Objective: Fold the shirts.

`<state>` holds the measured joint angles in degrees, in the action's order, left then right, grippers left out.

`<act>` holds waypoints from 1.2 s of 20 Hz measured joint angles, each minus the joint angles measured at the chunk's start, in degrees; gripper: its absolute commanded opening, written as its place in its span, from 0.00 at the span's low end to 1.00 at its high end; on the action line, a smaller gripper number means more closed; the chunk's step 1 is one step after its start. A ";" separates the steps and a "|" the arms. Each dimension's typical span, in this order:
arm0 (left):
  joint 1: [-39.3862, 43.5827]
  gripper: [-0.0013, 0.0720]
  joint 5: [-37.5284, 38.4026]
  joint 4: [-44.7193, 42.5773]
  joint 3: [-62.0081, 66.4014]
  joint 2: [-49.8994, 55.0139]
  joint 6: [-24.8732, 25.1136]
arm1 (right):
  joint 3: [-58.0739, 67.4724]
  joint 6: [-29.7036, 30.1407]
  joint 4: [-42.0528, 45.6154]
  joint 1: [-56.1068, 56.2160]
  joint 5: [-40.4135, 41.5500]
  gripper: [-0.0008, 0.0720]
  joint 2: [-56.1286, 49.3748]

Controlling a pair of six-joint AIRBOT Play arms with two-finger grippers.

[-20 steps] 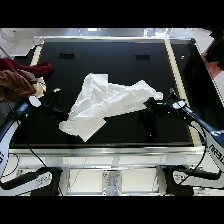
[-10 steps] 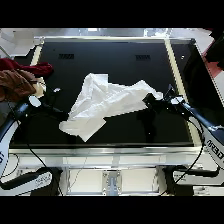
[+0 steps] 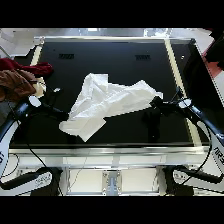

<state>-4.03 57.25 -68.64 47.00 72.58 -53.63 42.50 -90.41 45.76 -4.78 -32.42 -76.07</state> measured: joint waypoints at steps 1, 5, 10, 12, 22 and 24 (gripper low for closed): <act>0.00 0.03 0.02 0.02 0.00 0.00 -0.02 | -0.35 -0.22 -0.39 -0.04 0.76 0.62 -0.50; 0.00 0.03 0.00 0.15 0.00 0.00 -0.17 | -0.76 -0.74 -2.40 -0.17 4.31 0.62 -2.71; 0.00 0.03 -0.02 0.17 0.00 0.00 -0.17 | 1.66 -0.90 -4.66 -0.15 7.02 0.61 -5.95; 0.00 0.03 -0.02 0.17 0.00 0.00 -0.17 | 3.56 -0.66 -5.53 -0.15 7.21 0.59 -7.67; -0.22 0.03 0.24 0.15 0.48 -1.97 -2.08 | 9.33 2.78 -5.75 0.72 1.07 0.03 -7.45; -1.27 0.03 0.52 -0.52 1.99 -6.01 -3.72 | 10.88 3.67 -2.78 -0.26 -2.75 0.03 -1.88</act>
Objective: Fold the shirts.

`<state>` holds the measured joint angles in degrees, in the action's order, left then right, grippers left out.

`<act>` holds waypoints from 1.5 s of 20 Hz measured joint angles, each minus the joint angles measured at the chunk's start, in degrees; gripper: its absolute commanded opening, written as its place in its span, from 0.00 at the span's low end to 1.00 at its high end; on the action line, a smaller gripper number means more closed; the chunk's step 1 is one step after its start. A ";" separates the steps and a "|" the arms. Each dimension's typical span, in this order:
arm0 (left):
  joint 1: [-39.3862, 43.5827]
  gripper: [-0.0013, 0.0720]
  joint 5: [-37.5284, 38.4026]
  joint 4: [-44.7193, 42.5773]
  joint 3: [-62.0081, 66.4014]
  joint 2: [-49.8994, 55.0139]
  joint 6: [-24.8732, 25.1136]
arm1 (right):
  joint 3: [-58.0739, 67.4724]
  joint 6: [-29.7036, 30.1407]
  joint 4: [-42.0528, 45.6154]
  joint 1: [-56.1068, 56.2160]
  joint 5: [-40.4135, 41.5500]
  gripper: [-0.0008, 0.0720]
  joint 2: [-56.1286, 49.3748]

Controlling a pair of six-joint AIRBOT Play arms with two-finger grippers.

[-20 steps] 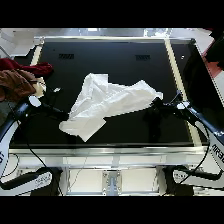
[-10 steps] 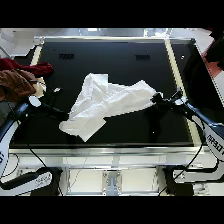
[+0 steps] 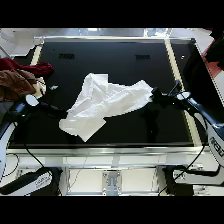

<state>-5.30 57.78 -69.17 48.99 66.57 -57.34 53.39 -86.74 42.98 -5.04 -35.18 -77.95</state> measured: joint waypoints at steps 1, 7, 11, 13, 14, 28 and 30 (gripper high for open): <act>-0.92 0.03 0.17 -0.83 1.11 -2.86 -1.51 | 0.79 0.20 2.45 -0.90 -2.97 0.03 3.89; -8.24 0.03 0.57 -5.35 11.47 -25.11 -13.97 | 6.21 0.26 11.72 -6.16 -21.22 0.03 33.64; -9.86 0.03 0.81 -6.08 23.37 -34.49 -18.97 | 15.41 -0.94 14.05 -7.13 -26.53 0.03 49.00; -10.16 0.03 1.92 -4.74 30.40 -35.36 -20.06 | 22.01 -1.22 14.78 -7.30 -27.41 0.03 51.12; -10.27 0.03 2.71 -3.26 33.79 -34.97 -20.31 | 25.11 -1.31 15.13 -7.32 -27.96 0.03 50.99; -0.83 0.32 13.03 5.35 43.93 17.57 -22.67 | 36.74 3.17 11.76 -3.32 -19.71 0.03 1.05; 0.61 0.80 7.98 7.67 44.00 25.70 -23.71 | 36.79 3.28 11.28 -0.50 -12.09 0.03 -7.56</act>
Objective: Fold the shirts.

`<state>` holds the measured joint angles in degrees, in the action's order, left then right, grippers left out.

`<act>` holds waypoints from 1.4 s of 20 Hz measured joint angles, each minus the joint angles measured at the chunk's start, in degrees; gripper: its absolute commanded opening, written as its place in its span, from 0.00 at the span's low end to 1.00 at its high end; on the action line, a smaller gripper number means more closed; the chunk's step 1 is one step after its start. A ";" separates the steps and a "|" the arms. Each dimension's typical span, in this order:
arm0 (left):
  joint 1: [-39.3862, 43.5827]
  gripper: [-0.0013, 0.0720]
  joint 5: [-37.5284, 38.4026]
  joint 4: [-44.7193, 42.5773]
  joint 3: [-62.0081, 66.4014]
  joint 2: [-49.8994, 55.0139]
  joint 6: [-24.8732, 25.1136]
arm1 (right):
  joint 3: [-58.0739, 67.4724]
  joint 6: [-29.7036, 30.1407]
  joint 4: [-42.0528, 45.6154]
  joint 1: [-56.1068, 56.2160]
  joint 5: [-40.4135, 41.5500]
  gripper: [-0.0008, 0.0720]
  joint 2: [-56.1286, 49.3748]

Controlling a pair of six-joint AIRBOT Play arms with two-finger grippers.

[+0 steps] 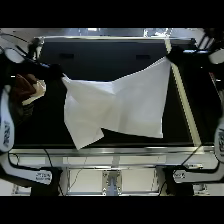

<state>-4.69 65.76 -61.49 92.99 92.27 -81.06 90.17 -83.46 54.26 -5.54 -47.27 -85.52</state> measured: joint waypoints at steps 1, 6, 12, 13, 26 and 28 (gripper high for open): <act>0.31 0.83 -3.15 2.38 0.04 2.95 -0.24 | 0.02 0.00 -0.33 1.29 4.22 0.11 -3.32; -2.71 0.81 -16.96 26.34 0.94 7.91 5.88 | 1.38 0.02 -2.29 5.16 20.96 0.59 -11.15; -16.52 0.67 -10.67 35.47 -1.03 -3.02 14.75 | 7.69 0.07 6.03 -5.11 9.77 0.59 -1.42; -18.93 0.66 -7.69 33.38 -3.52 -5.73 14.69 | 8.02 0.07 7.76 -7.63 6.16 0.59 1.27; -21.73 0.69 -10.16 26.77 -62.10 -26.56 18.82 | -3.67 1.40 13.11 -21.66 -18.18 0.59 22.51; -17.31 0.69 -13.14 27.52 -63.78 -26.49 19.52 | -3.96 1.64 11.63 -21.77 -18.40 0.59 22.97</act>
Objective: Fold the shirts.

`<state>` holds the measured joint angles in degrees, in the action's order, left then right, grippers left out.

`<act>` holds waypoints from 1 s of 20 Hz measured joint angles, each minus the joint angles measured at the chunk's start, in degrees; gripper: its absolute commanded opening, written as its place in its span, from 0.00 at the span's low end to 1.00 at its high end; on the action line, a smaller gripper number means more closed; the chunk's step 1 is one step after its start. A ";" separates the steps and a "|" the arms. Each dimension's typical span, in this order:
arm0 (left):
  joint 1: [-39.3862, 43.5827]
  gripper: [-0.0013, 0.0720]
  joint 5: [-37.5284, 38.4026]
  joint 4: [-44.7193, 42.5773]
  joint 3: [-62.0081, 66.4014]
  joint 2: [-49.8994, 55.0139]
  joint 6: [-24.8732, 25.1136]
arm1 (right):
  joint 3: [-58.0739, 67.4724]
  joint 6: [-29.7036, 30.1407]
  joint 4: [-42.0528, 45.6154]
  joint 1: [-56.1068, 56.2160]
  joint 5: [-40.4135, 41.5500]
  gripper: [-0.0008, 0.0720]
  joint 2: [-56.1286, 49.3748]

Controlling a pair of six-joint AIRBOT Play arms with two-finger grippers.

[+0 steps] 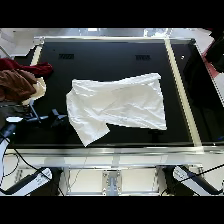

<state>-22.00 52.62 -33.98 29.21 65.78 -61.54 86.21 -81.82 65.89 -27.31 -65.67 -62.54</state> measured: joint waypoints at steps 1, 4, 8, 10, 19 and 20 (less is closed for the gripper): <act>2.38 0.68 -1.84 0.33 -0.52 0.48 -0.15 | -0.13 0.13 -0.48 -0.07 -0.55 0.59 0.04; 7.21 0.68 -5.42 1.68 -1.31 3.32 -1.31 | -0.22 0.66 -1.25 -0.11 -1.11 0.59 0.31; 9.66 0.22 -7.67 8.63 -1.64 7.26 1.16 | -0.28 1.81 -1.46 -0.11 -3.32 0.57 0.35; 10.08 0.03 -9.20 11.58 -1.66 8.26 3.10 | -0.42 2.54 -1.51 -0.11 -4.98 0.57 0.42; 10.58 0.03 -8.63 17.35 0.92 7.63 5.42 | -41.59 1.11 -4.07 -2.27 -6.80 0.57 12.57; 10.58 0.03 -8.59 17.53 1.03 7.41 5.51 | -48.48 0.13 -6.25 -2.91 -5.64 0.57 13.88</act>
<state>-11.42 44.03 -16.45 30.24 73.19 -56.03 37.74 -81.69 59.64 -30.22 -71.31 -48.66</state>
